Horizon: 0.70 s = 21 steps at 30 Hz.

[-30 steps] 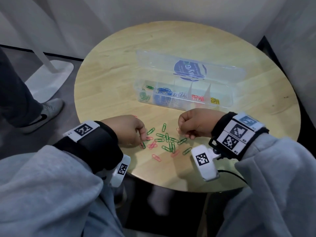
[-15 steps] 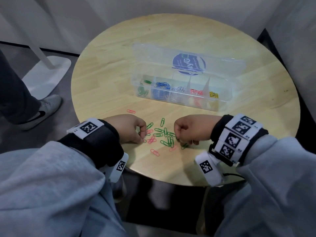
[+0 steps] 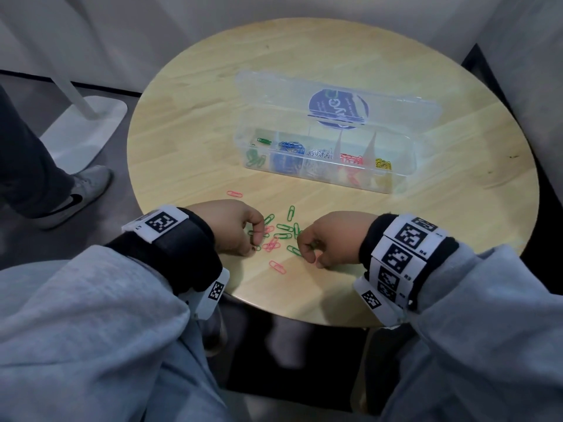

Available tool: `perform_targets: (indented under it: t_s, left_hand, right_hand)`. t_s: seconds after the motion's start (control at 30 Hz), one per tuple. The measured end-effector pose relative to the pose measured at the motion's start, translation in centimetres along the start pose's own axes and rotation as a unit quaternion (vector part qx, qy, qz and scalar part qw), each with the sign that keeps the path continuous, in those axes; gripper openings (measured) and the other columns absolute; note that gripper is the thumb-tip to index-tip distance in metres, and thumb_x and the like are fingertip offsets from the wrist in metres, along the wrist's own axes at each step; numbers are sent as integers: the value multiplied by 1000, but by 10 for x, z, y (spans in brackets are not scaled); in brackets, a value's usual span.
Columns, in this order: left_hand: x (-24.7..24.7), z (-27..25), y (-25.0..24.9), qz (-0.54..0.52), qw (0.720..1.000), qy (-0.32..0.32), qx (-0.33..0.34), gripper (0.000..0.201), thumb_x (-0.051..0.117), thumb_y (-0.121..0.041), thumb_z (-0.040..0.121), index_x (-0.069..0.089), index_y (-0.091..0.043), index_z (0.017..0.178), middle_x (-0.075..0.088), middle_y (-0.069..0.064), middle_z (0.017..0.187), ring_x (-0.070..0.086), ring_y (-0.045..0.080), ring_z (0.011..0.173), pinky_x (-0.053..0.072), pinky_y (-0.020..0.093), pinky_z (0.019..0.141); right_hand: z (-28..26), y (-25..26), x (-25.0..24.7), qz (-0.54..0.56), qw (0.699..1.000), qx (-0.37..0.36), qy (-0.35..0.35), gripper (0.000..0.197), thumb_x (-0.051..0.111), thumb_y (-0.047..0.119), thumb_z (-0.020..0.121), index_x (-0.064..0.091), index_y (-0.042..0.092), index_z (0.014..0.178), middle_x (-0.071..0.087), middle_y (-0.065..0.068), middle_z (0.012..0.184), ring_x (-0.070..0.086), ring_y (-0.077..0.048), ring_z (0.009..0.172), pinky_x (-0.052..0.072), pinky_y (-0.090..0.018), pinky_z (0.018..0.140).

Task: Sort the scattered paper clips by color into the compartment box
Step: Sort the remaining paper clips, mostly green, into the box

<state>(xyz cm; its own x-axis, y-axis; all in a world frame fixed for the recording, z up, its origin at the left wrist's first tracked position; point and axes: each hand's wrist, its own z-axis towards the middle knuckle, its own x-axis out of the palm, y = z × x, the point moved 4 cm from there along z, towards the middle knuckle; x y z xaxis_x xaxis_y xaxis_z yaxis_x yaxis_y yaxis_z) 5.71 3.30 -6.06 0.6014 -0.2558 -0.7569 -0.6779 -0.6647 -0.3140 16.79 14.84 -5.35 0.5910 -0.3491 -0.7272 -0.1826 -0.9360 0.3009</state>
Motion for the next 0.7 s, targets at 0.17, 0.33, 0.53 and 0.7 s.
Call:
perform_targets:
  t_s: [0.17, 0.33, 0.53, 0.7]
  left_hand:
    - [0, -1, -4, 4, 1000, 4, 12, 8, 70, -23, 76, 65, -26, 82, 44, -9, 62, 41, 6, 55, 29, 23, 52]
    - [-6, -2, -5, -92, 995, 25, 28, 10, 69, -28, 79, 62, -27, 73, 45, -10, 50, 40, 10, 53, 33, 24, 58]
    - [-31, -4, -6, -461, 886, -54, 1, 27, 48, -4, 90, 49, -17, 67, 47, -2, 57, 42, 7, 44, 34, 14, 40]
    - [-41, -8, -2, -646, 761, -54, 7, 12, 51, -10, 76, 47, -16, 66, 54, -1, 54, 48, 7, 41, 38, 12, 37]
  right_hand:
    - [2, -1, 0, -10, 1000, 13, 5, 13, 60, 10, 82, 53, 21, 78, 44, 12, 67, 40, -6, 59, 34, -22, 55]
    - [-4, -7, -6, 79, 996, 29, -5, 10, 64, 10, 74, 60, 19, 72, 51, 8, 62, 45, -8, 58, 42, -24, 60]
    - [-13, -35, -36, 508, 856, 34, -92, 26, 52, -8, 82, 50, 9, 63, 56, 3, 48, 50, -9, 46, 39, -16, 41]
    - [-11, -39, -35, 687, 720, 23, -95, 31, 40, -8, 88, 46, 12, 65, 58, -5, 57, 55, -13, 46, 45, -17, 40]
